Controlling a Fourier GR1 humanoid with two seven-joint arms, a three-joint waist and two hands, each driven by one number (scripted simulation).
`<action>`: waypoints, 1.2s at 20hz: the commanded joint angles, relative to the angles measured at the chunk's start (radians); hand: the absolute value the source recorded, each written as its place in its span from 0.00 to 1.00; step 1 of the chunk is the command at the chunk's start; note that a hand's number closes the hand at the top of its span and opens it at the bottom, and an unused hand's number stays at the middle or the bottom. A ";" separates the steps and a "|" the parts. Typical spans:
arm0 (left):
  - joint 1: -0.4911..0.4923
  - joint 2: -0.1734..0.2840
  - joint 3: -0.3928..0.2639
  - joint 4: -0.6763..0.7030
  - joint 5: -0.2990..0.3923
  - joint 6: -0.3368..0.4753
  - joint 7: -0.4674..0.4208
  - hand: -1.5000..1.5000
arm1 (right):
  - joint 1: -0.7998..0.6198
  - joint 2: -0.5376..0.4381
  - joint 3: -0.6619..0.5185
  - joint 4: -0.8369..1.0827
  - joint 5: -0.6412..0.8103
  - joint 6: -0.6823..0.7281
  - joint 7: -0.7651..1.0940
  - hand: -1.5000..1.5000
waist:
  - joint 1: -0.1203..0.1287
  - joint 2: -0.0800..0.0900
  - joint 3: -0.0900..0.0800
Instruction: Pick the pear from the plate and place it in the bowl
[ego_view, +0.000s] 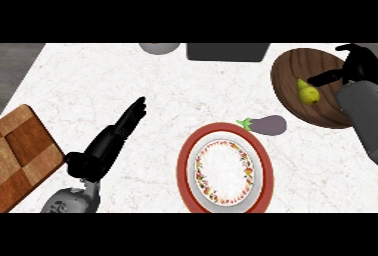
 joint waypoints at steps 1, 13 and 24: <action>-0.046 -0.023 0.010 -0.010 -0.001 0.023 0.052 0.50 | -0.013 -0.044 -0.058 0.013 -0.035 -0.059 -0.077 0.00 | 0.000 0.000 0.000; 0.007 -0.020 0.025 0.021 -0.025 0.017 -0.014 0.50 | 0.190 -0.118 -0.301 -0.183 -0.281 -0.227 -0.223 0.00 | -0.048 -0.018 -0.002; 0.022 -0.023 0.040 -0.016 -0.010 0.003 0.047 0.50 | 0.665 -0.159 -0.462 -0.606 -0.527 -0.073 -0.337 0.00 | -0.065 -0.024 -0.003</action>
